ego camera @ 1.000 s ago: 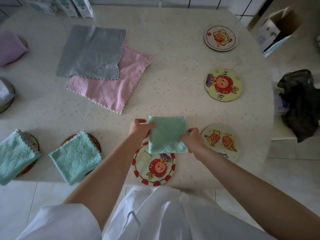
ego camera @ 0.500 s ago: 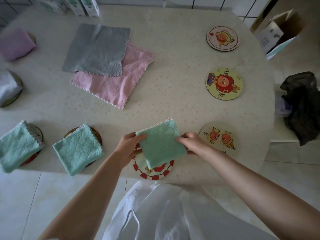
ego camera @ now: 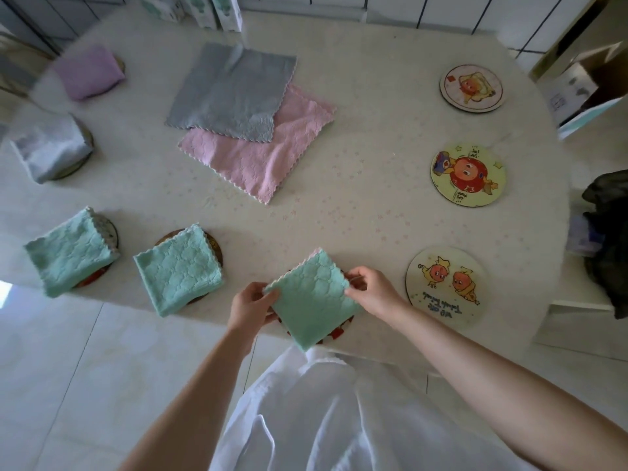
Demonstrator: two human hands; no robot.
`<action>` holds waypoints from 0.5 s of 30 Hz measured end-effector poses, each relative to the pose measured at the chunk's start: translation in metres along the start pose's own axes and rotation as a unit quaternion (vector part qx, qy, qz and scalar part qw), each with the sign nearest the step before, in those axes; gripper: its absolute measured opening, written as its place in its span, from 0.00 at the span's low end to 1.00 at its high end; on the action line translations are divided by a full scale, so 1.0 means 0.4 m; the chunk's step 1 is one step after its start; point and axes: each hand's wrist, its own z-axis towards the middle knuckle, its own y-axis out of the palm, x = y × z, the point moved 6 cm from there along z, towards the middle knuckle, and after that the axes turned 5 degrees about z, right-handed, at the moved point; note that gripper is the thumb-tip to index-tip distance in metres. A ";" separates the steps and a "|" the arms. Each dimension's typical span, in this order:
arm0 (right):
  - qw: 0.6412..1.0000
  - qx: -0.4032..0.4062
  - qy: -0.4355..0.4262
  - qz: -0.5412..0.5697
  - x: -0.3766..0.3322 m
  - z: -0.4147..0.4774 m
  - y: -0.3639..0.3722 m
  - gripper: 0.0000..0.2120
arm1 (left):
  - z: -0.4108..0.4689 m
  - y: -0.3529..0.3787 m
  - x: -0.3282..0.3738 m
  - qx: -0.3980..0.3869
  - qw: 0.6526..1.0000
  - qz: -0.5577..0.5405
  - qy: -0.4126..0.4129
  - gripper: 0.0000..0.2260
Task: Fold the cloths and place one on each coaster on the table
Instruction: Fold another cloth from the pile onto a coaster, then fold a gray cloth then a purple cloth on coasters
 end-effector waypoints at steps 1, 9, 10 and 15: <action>1.000 0.003 -0.003 -0.016 0.000 0.003 0.001 0.13 | 0.003 -0.008 -0.002 0.020 0.999 0.024 0.006 0.07; 0.989 0.030 -0.026 -0.143 0.003 0.027 -0.008 0.09 | 0.019 -0.025 0.050 0.094 0.946 0.282 0.126 0.07; 0.987 0.028 -0.025 -0.157 0.002 0.031 -0.015 0.09 | 0.018 -0.026 0.065 0.094 0.938 0.301 0.144 0.07; 0.977 0.033 -0.037 -0.206 -0.042 0.081 -0.068 0.10 | 0.046 -0.047 0.160 0.098 0.896 0.375 0.217 0.11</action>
